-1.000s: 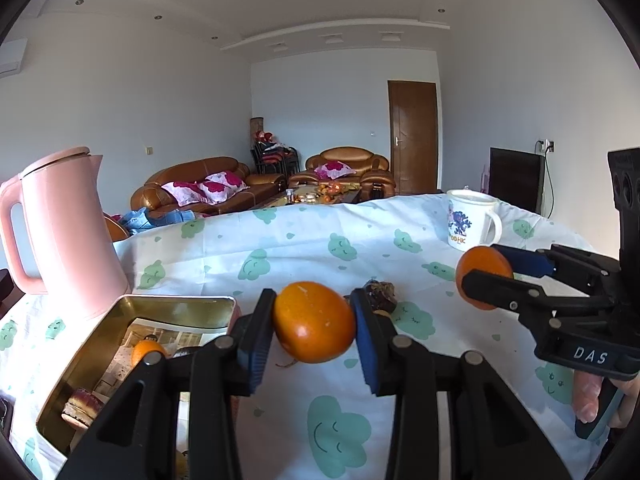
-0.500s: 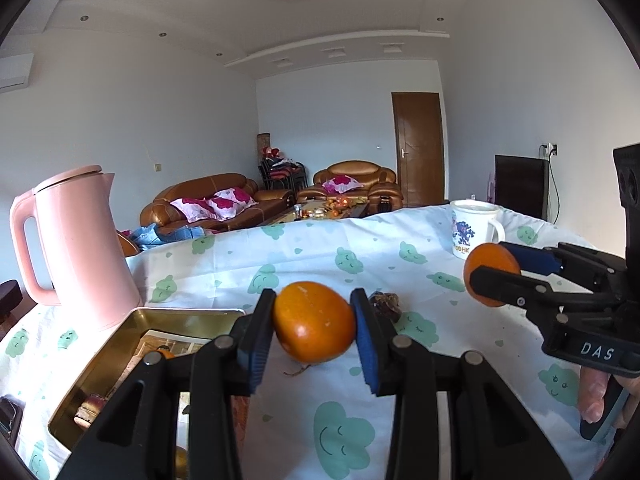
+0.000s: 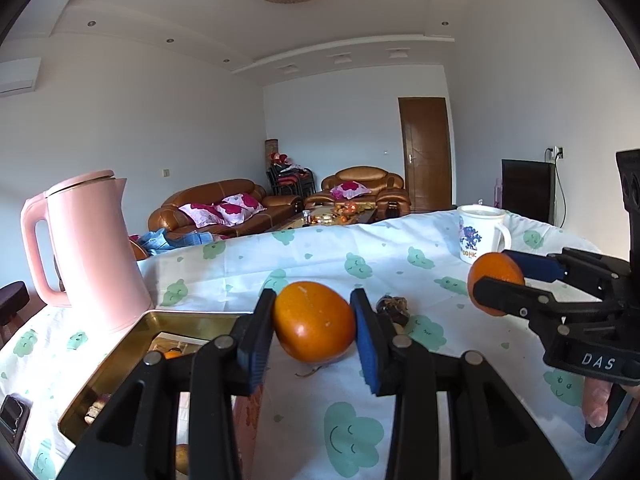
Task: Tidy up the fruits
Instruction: 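Lift the orange with the left tool while the right tool lifts its orange, then carry the orange over the tin with the left tool while the right tool carries its orange there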
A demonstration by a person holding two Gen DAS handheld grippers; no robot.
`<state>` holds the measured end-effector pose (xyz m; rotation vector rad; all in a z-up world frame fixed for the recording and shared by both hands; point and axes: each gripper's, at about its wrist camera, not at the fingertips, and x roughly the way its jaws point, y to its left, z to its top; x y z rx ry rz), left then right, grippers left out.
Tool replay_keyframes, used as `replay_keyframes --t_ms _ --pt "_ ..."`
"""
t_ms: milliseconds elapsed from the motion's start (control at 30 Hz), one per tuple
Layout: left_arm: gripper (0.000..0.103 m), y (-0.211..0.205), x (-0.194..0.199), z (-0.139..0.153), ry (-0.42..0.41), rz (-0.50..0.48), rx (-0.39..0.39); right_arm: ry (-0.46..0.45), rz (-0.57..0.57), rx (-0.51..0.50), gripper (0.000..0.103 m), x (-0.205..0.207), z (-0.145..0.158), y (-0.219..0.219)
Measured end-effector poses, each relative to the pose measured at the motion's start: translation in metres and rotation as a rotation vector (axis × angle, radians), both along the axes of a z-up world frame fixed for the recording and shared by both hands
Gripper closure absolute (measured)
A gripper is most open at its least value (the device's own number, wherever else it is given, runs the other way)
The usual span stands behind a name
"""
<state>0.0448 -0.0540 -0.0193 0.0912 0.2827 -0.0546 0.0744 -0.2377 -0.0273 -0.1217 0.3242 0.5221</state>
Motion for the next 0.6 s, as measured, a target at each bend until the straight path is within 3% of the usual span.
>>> replay_keyframes --t_ms 600 --pt "0.064 0.021 0.003 -0.004 0.063 0.039 -0.007 0.045 0.064 -0.027 0.053 0.004 0.003 0.026"
